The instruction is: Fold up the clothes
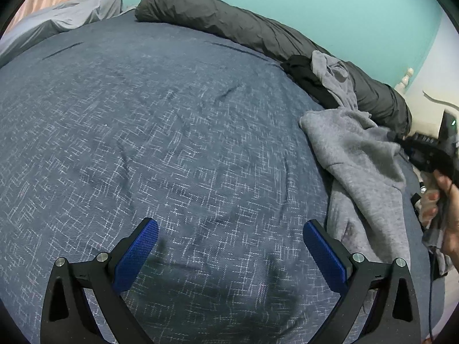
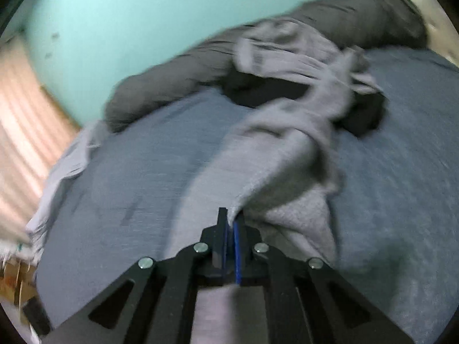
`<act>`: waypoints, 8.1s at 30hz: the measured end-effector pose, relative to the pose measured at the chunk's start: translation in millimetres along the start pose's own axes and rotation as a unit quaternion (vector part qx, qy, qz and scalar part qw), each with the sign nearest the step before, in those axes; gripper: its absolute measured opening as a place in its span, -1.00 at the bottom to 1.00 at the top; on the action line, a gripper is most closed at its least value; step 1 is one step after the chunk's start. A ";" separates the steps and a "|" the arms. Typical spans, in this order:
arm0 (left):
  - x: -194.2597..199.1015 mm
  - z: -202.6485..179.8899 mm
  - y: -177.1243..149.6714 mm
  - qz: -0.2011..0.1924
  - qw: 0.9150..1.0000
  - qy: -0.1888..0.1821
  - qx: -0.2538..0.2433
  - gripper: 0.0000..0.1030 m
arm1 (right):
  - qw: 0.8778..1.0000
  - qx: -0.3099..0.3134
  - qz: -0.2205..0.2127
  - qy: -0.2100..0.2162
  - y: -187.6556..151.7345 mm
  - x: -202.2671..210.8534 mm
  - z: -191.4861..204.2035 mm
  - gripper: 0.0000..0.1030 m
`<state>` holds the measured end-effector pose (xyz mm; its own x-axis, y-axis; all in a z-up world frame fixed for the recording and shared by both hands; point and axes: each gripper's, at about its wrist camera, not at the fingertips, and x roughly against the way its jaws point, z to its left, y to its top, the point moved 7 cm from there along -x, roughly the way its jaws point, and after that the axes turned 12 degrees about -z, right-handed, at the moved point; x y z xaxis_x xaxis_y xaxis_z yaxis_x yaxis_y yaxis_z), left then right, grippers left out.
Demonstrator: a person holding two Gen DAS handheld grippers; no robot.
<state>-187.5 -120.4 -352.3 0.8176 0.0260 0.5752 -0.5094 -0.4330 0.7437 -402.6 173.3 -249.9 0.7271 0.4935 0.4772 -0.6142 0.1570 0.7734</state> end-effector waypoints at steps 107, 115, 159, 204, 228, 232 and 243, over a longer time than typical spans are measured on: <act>-10.9 -3.4 14.9 -0.009 1.000 0.001 0.006 0.99 | 0.992 0.074 0.058 -0.088 -53.4 63.6 3.1 -0.92; -12.5 -12.2 11.5 -0.008 1.000 -0.001 0.000 0.99 | 0.985 0.043 0.019 -0.168 -18.9 138.1 -91.4 -0.92; -34.9 -29.5 -4.7 0.025 1.000 -0.008 -0.003 0.99 | 0.997 -0.037 0.048 -0.044 -36.4 35.7 -89.6 -0.94; -131.0 -328.7 29.7 0.124 0.925 -0.183 -0.311 0.99 | 0.988 -0.109 -0.105 -0.008 -99.0 149.1 -95.2 -0.95; -125.8 -387.4 -38.8 0.157 0.861 -0.221 -0.430 0.02 | 0.979 -0.167 -0.113 -0.011 -98.5 160.4 -115.6 -0.90; -124.4 -383.2 -43.2 0.150 0.849 -0.217 -0.458 -0.53 | 0.978 -0.172 -0.116 -0.013 -97.3 161.9 -118.8 -0.90; -106.1 -342.6 -10.1 0.129 0.876 -0.215 -0.413 -1.00 | 0.977 -0.176 -0.120 -0.014 -96.4 160.3 -119.7 -0.90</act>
<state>-361.0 189.9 -304.1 0.5823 -0.3946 0.7108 -0.5677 0.4285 0.7030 -263.5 339.7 -298.0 0.8679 0.3843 0.3146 -0.4893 0.5527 0.6746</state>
